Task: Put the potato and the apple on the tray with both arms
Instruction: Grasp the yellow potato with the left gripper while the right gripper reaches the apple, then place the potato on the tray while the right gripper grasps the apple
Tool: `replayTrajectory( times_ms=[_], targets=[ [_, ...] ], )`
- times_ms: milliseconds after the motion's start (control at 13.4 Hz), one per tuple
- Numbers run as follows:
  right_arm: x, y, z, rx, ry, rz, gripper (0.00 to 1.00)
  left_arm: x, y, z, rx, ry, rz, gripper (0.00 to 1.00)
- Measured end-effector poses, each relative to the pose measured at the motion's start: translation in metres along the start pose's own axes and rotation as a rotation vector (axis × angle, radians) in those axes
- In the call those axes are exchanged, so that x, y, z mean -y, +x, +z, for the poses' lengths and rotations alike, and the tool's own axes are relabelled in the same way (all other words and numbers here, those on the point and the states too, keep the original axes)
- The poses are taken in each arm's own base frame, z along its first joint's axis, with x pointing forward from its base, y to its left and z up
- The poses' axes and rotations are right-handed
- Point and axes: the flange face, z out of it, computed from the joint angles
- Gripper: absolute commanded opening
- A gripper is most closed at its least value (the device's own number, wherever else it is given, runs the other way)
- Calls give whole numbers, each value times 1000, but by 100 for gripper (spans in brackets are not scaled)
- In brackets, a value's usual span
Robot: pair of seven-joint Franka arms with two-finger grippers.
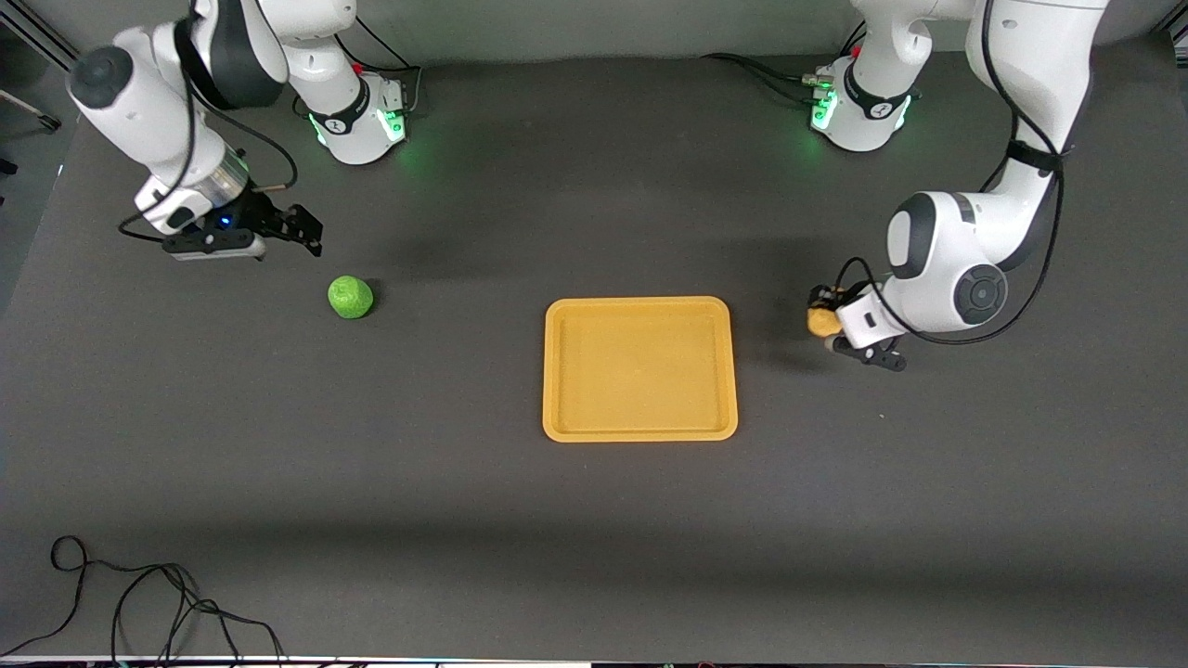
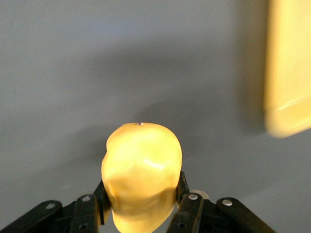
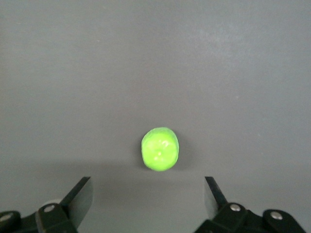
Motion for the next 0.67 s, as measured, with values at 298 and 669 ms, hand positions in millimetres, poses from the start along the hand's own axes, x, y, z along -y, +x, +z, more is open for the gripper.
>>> replayTrajectory(
  times_ms=[298, 669],
  targets=[
    [-5, -4, 84, -34, -5, 10, 100, -136, 45, -22, -80, -27, -251, 22],
    [1, -12, 168, -43, -14, -15, 100, -166, 84, 54, -3, -16, -382, 28]
  ],
)
